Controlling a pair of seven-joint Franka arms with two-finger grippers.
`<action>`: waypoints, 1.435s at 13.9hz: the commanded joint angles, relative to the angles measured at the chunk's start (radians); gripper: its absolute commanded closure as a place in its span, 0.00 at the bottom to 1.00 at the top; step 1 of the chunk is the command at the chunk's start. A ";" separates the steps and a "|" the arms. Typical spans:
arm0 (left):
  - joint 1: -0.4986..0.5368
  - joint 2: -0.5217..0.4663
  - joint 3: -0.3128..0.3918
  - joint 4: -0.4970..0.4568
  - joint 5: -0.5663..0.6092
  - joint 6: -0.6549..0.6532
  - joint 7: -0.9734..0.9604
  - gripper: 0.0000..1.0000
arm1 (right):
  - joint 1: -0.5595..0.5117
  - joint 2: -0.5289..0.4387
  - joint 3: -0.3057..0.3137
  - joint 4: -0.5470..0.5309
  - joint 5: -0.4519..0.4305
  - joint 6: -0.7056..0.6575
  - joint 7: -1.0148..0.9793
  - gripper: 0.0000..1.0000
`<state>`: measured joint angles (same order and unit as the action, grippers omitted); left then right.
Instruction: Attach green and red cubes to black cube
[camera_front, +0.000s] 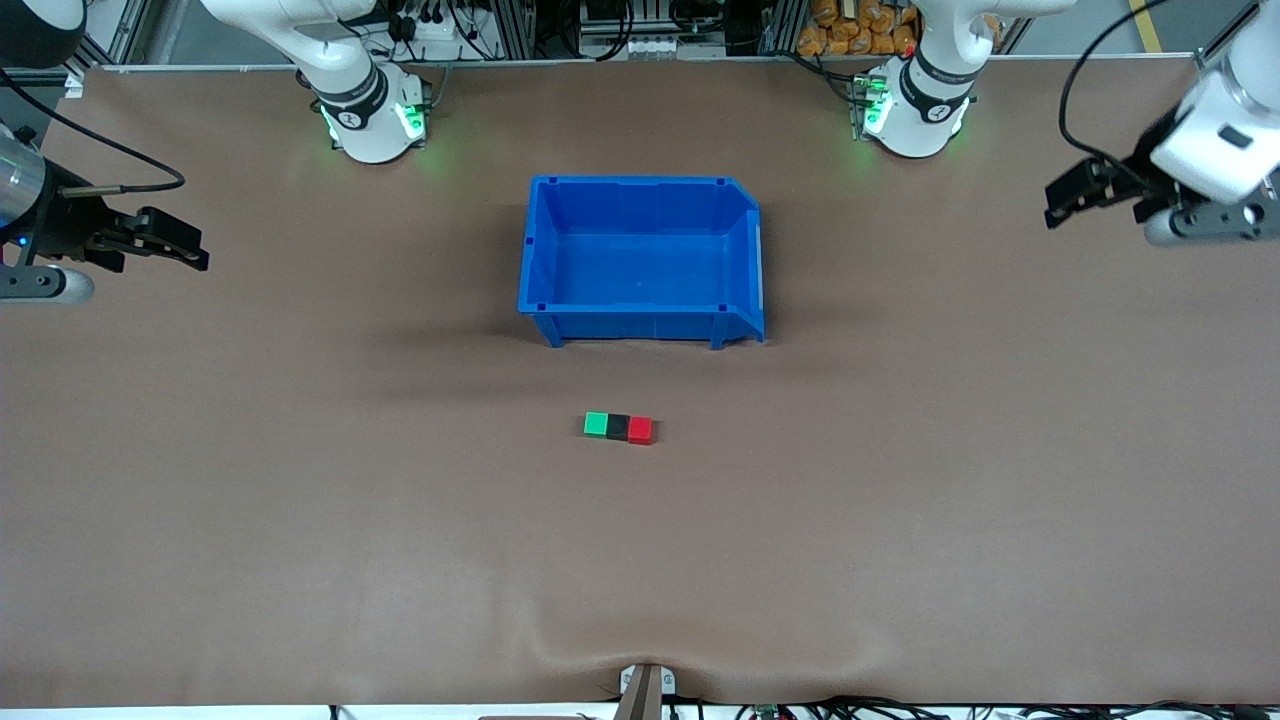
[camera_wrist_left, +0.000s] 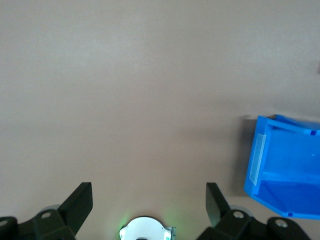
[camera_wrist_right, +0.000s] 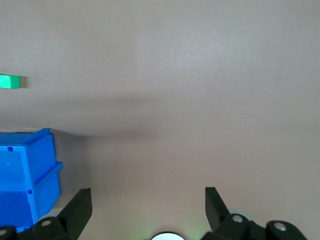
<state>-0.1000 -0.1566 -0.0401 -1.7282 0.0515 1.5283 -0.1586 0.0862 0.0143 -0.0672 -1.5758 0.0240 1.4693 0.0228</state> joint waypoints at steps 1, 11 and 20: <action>0.025 -0.044 -0.029 -0.028 -0.004 -0.002 -0.001 0.00 | -0.020 -0.025 0.012 -0.024 -0.007 0.003 0.013 0.00; 0.028 0.029 -0.027 0.085 0.001 -0.065 0.010 0.00 | -0.019 -0.024 0.014 -0.023 -0.007 0.006 0.014 0.00; 0.059 0.028 -0.020 0.093 -0.002 -0.079 0.033 0.00 | -0.019 -0.022 0.014 -0.021 -0.007 0.011 0.014 0.00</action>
<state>-0.0514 -0.1397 -0.0526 -1.6698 0.0515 1.4750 -0.1461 0.0861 0.0143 -0.0688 -1.5789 0.0235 1.4738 0.0256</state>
